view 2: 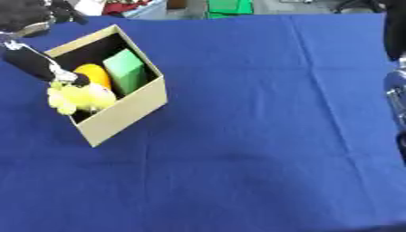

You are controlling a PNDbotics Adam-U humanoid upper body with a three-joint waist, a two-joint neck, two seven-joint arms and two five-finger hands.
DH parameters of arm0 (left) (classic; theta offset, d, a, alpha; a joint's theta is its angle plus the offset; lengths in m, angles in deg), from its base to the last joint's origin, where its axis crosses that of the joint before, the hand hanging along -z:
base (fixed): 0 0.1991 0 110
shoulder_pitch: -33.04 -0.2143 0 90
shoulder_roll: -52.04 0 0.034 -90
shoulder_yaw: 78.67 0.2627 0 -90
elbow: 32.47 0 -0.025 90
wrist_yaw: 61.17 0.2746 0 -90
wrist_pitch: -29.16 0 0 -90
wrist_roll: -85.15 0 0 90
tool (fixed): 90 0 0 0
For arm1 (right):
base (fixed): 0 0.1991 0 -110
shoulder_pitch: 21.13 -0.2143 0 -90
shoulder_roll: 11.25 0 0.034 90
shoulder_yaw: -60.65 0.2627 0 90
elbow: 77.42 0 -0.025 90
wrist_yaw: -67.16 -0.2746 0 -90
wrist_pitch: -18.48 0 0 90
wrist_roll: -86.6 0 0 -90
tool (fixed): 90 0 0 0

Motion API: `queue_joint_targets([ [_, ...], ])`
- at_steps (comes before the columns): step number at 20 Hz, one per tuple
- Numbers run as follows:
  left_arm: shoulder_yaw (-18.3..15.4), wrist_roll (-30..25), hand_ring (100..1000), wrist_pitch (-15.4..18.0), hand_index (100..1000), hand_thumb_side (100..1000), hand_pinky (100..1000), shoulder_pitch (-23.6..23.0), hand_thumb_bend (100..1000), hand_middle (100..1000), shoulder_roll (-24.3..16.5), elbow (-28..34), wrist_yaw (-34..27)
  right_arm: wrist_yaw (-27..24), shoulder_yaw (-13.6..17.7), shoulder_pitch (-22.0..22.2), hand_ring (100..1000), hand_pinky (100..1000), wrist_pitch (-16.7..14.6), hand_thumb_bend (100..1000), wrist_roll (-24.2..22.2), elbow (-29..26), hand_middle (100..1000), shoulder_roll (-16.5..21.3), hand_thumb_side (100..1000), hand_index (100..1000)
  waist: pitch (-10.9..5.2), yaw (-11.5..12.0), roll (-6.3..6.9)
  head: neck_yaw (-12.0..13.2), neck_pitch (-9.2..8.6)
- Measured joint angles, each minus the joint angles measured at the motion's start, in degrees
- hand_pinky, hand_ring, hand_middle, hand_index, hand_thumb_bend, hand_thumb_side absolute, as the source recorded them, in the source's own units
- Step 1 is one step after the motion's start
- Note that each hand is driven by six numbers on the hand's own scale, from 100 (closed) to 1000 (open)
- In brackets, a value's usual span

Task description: Pick up objects on the table and place them in the box.

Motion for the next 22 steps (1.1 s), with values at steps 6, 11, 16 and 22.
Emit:
queue_joint_targets([
  [6,-1.1,1.3,794,-0.9,869,788,643,-0.1,525,753,0.2,2.1,-1.0,0.0,0.2,0.5,875,899,-0.1,100,0.1,0.0,755,0.0,872,877,-0.39,1.0,-0.25,0.0,0.07],
  [11,-7.2,5.0,728,-4.7,863,994,555,-1.3,411,713,0.2,8.3,-4.8,-0.1,0.4,1.0,876,900,-0.4,100,0.4,0.0,757,0.0,874,879,-1.07,1.8,-0.56,-0.3,0.52],
  [16,-14.0,9.2,732,-8.9,887,1000,546,-5.9,394,723,0.2,15.2,-9.0,-0.3,0.7,1.0,877,900,-0.5,100,0.5,0.0,759,0.0,872,879,-1.63,2.1,-0.89,-0.3,0.65],
  [22,-17.2,14.5,736,-14.1,890,1000,542,-12.2,314,727,0.0,23.7,-14.3,-0.5,0.8,1.0,877,899,-0.7,100,0.6,0.0,761,0.0,869,879,-2.09,2.4,-1.04,-0.4,1.15],
])
